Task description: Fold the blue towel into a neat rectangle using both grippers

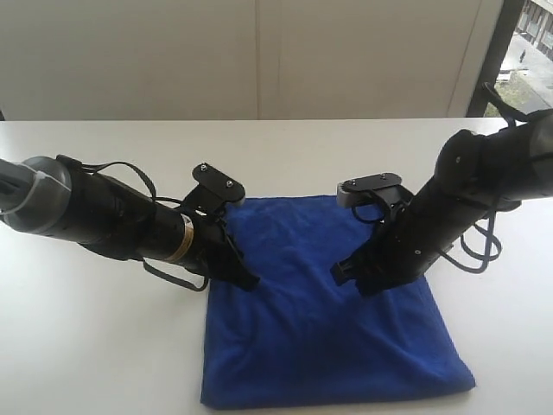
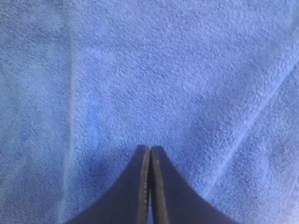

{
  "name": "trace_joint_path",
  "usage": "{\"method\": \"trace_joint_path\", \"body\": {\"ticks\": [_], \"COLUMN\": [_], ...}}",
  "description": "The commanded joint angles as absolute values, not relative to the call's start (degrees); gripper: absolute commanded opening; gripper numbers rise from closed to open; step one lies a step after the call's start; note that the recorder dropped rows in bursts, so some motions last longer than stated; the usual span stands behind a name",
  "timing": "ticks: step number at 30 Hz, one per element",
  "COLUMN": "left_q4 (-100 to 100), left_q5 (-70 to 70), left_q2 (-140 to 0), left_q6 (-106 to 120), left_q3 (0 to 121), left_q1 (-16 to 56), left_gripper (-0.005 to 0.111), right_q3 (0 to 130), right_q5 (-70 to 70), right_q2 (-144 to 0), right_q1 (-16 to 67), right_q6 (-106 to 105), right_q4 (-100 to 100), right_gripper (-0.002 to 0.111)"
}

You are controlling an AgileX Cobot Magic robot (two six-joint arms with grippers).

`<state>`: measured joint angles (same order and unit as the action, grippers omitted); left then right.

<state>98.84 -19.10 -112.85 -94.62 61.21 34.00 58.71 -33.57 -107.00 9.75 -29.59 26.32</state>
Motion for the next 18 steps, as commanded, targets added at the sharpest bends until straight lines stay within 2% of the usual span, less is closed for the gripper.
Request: {"method": "trace_joint_path", "body": {"ticks": [1, 11, 18], "left_q4": [99.95, 99.95, 99.95], "left_q5": [-15.89, -26.29, -28.64], "left_q2": [-112.44, -111.8, -109.69], "left_q6": [-93.49, -92.73, -90.98], "left_q3": [60.62, 60.43, 58.37], "left_q1": [33.07, 26.34, 24.71], "left_gripper": [0.0, 0.0, 0.0], "right_q3": [58.86, 62.35, 62.8], "right_q5": [-32.53, -33.32, -34.17], "right_q2": [-106.4, -102.34, -101.34], "right_q1": [10.95, 10.95, 9.88], "right_q6": [-30.76, -30.76, -29.72], "right_q4": [26.73, 26.74, 25.77], "right_gripper": [0.0, 0.0, 0.003]}}
